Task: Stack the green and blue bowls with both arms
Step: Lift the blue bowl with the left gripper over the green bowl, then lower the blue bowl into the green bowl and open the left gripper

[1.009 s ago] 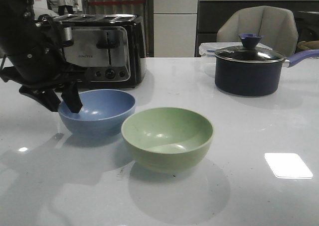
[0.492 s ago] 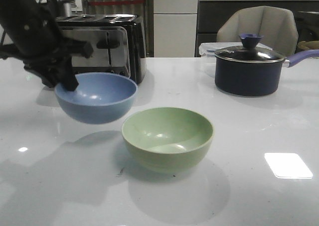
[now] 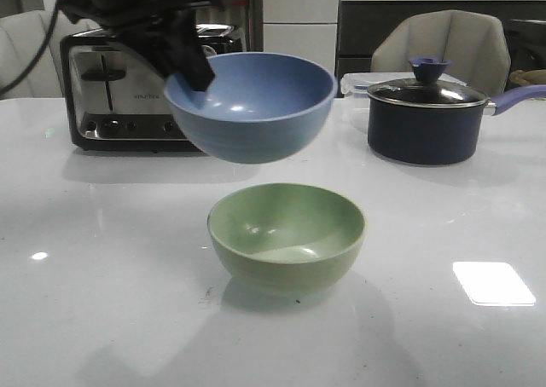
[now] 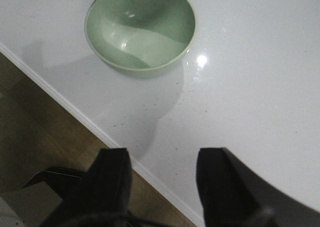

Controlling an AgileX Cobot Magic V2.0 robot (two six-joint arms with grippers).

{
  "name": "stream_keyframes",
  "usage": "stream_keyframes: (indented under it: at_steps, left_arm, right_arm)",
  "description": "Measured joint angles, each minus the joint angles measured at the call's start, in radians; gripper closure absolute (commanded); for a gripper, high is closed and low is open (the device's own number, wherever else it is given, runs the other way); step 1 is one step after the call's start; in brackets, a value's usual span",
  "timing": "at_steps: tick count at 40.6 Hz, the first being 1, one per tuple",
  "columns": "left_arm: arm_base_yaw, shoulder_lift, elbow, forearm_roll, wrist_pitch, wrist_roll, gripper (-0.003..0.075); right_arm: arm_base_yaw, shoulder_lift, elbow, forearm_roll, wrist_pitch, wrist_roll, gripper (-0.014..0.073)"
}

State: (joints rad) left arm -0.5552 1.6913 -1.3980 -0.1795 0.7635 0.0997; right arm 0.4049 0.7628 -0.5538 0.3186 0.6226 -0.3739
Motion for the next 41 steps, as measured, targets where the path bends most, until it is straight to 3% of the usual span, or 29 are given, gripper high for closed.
stream_keyframes:
  at_steps: [7,24,29,35,41]
  left_arm:
    - [-0.052,0.049,0.0,-0.002,-0.025,0.0,0.0627]
    - [-0.056,0.178,0.0,-0.002,-0.037,0.0,0.0622]
    - [-0.056,0.188,0.0,-0.002,-0.037,0.0,0.0532]
    - [-0.056,0.198,0.0,-0.002,-0.037,0.0,0.0331]
    - [-0.056,0.198,-0.006,0.0,-0.035,0.0,0.0307]
  right_arm:
    - [0.0,0.0,0.0,0.0,0.0,0.0,0.0167]
    - [0.0,0.0,0.0,0.0,0.0,0.0,0.0167]
    - [0.0,0.0,0.0,0.0,0.0,0.0,0.0167]
    - [0.0,0.0,0.0,0.0,0.0,0.0,0.0167]
    - [0.0,0.0,0.0,0.0,0.0,0.0,0.0167]
